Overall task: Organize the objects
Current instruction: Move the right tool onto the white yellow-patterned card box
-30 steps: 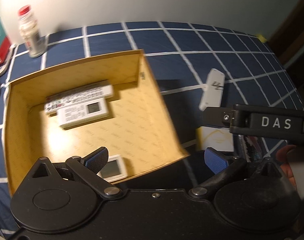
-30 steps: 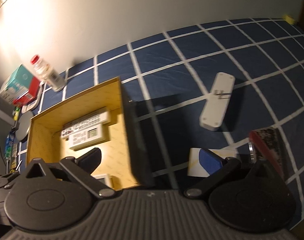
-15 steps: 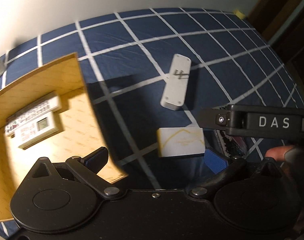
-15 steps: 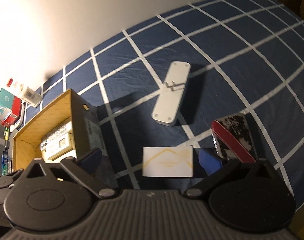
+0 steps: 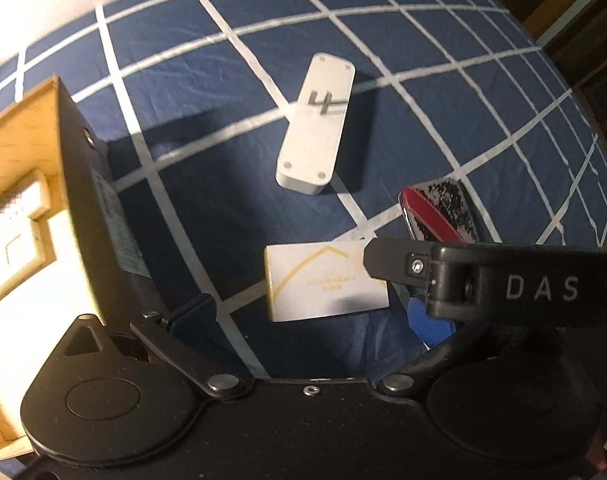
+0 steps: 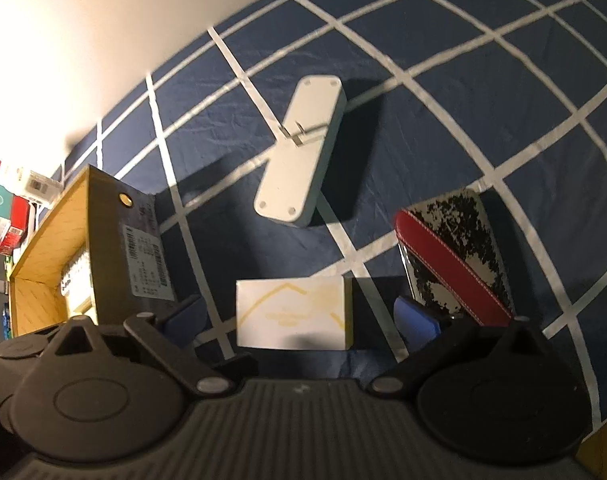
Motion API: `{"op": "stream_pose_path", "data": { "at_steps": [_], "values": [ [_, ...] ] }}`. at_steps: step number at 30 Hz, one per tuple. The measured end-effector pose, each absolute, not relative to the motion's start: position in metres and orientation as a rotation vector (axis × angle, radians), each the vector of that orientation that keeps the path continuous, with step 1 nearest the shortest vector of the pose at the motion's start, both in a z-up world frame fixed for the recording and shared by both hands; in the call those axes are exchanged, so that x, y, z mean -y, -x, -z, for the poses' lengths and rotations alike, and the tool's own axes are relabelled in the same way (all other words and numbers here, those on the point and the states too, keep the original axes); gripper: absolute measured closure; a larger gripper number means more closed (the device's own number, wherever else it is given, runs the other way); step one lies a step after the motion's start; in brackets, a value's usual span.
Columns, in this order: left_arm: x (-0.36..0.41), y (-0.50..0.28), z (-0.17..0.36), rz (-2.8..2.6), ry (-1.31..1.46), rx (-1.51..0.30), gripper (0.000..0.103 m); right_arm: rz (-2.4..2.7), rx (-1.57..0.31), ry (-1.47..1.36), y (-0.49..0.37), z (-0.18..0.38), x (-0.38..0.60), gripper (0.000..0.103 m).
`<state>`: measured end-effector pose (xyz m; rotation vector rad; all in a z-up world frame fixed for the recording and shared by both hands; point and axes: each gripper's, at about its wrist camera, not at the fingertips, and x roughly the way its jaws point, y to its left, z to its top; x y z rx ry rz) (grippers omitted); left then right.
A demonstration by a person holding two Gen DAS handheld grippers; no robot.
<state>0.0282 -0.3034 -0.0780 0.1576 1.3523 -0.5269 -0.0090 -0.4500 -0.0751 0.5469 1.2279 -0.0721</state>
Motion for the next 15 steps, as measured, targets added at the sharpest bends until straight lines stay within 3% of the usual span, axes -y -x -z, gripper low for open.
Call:
{"op": "stream_pose_path", "data": {
  "at_steps": [15],
  "values": [
    [0.312,-0.05,0.125,0.524,-0.143,-1.47,0.003,0.043,-1.331,-0.588,-0.012,0.131,0.456,0.004]
  ]
}}
